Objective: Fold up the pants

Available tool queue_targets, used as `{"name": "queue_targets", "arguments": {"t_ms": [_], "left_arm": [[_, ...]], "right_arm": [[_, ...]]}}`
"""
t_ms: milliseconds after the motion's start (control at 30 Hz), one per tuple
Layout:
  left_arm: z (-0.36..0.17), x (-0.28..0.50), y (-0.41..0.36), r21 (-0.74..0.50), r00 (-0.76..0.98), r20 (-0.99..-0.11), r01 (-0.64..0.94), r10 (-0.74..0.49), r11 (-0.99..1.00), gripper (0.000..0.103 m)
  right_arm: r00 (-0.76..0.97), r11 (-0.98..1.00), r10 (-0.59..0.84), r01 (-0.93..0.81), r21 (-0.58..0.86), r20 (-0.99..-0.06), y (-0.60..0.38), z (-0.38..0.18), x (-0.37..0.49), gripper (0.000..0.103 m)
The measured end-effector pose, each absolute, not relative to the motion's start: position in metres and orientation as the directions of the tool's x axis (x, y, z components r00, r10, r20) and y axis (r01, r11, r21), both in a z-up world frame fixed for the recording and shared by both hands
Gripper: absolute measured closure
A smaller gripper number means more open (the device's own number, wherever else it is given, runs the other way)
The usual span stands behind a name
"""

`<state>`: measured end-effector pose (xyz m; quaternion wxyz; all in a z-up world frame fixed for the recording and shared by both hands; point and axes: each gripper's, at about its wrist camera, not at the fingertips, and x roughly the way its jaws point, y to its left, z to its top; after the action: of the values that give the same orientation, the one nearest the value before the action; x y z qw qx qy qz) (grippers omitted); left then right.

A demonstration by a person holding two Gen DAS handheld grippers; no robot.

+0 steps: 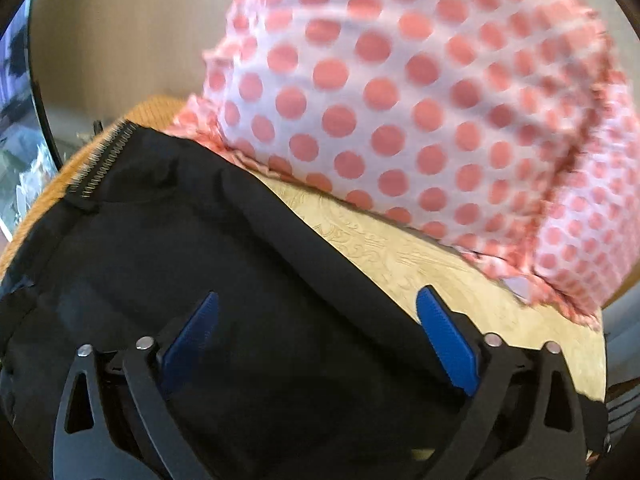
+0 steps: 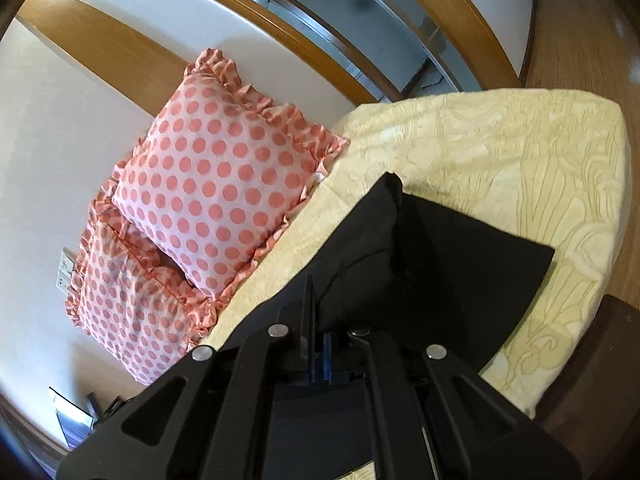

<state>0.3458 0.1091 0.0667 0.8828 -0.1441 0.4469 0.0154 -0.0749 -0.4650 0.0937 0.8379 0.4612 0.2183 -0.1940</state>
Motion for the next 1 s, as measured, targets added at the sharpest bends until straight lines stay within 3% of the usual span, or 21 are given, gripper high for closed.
{"name": "queue_targets", "arguments": {"t_ms": [100,167,200,300,433,567,700,833,1000], "left_arm": [[0.051,0.377,0.103,-0.209,0.53,-0.844,-0.191,-0.078,0.959,0.019],[0.038,0.395,0.103,-0.188,0.476,-0.877,-0.23,-0.058,0.955,0.049],[0.031,0.4,0.108,-0.208,0.446,-0.892,-0.258,-0.075,0.944,0.071],[0.04,0.381,0.126,-0.302,0.507,-0.853,-0.284,-0.124,0.91,0.088],[0.088,0.304,0.149,-0.393,0.647,-0.742,-0.208,-0.176,0.896,0.09],[0.119,0.176,0.168,-0.442,0.775,-0.605,-0.136,-0.183,0.887,0.089],[0.07,0.062,0.159,-0.344,0.769,-0.636,-0.207,-0.065,0.916,0.089],[0.019,0.028,0.158,-0.412,0.719,-0.688,-0.273,-0.1,0.869,0.089],[0.016,0.03,0.157,-0.406,0.728,-0.68,-0.274,-0.087,0.872,0.088]], "right_arm": [[0.828,0.51,-0.124,0.527,0.68,-0.547,-0.465,0.095,-0.069,0.101],[0.83,0.513,-0.123,0.523,0.681,-0.544,-0.467,0.095,-0.067,0.101],[0.831,0.514,-0.121,0.52,0.682,-0.543,-0.467,0.094,-0.067,0.101],[0.834,0.536,-0.123,0.512,0.671,-0.537,-0.469,0.097,-0.062,0.101],[0.842,0.572,-0.159,0.505,0.647,-0.516,-0.475,0.107,-0.059,0.101],[0.846,0.578,-0.186,0.506,0.641,-0.5,-0.485,0.112,-0.066,0.101],[0.809,0.543,-0.205,0.563,0.623,-0.552,-0.494,0.096,-0.075,0.101],[0.761,0.49,-0.194,0.622,0.61,-0.62,-0.5,0.072,-0.081,0.101],[0.765,0.478,-0.166,0.614,0.628,-0.622,-0.506,0.069,-0.084,0.101]]}}
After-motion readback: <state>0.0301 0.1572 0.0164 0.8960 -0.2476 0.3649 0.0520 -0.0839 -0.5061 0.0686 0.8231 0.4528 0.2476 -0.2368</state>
